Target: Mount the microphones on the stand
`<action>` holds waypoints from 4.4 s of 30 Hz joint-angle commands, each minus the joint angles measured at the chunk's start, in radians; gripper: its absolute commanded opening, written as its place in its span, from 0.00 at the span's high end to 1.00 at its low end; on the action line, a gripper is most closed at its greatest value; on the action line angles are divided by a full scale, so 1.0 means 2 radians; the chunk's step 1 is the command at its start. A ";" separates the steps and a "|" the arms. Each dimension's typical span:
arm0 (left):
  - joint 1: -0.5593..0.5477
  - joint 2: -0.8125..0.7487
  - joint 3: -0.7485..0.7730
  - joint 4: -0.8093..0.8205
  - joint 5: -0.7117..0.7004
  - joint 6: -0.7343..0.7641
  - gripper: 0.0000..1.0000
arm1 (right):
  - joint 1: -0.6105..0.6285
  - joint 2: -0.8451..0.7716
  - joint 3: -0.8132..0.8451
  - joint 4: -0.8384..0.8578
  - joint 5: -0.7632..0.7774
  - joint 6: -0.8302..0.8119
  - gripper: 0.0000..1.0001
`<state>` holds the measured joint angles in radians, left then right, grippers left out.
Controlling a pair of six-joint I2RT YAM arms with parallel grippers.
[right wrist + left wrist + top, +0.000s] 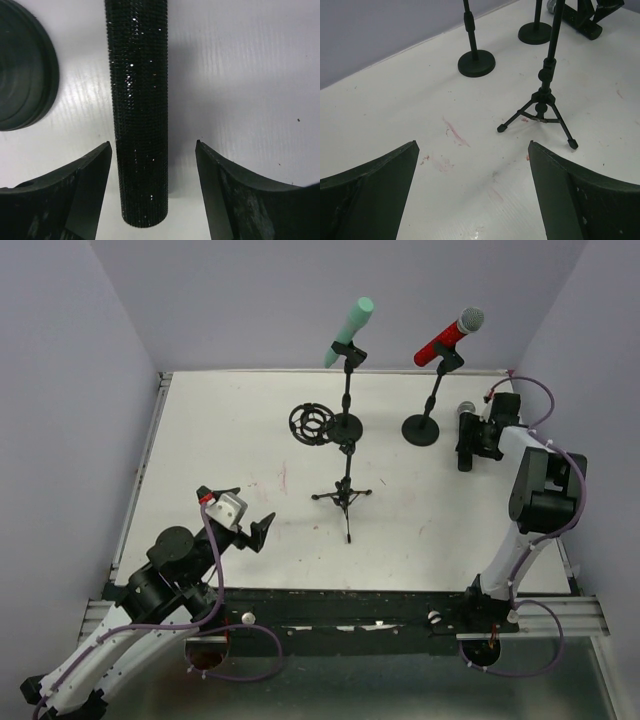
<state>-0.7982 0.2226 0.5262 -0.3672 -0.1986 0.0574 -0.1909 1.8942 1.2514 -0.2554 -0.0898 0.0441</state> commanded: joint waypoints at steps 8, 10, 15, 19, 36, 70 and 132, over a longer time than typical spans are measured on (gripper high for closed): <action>0.010 -0.012 -0.001 0.009 -0.013 0.010 0.01 | 0.000 0.072 0.052 -0.049 0.030 0.000 0.35; 0.011 -0.012 -0.001 0.010 -0.013 0.010 0.02 | 0.000 0.078 0.053 -0.053 0.034 -0.004 0.43; 0.014 -0.012 -0.002 0.010 -0.010 0.009 0.01 | -0.001 0.063 0.045 -0.059 0.043 -0.008 0.75; 0.016 -0.018 -0.002 0.013 -0.010 0.007 0.02 | -0.003 0.010 0.008 -0.053 0.040 -0.015 0.85; 0.032 -0.063 0.005 0.060 0.086 -0.071 0.02 | -0.055 -0.308 -0.119 -0.108 -0.006 -0.061 0.92; -0.012 0.446 0.397 0.239 0.280 -0.357 0.02 | -0.040 -0.433 0.019 -0.063 -0.639 0.014 0.94; -0.080 0.641 0.513 0.246 0.201 -0.351 0.36 | 0.053 -0.435 -0.077 0.058 -0.691 0.098 0.90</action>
<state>-0.9688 1.5272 1.5661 0.0834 0.1669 -0.6376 -0.0906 1.0248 1.1095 -0.1925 -1.4532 0.2062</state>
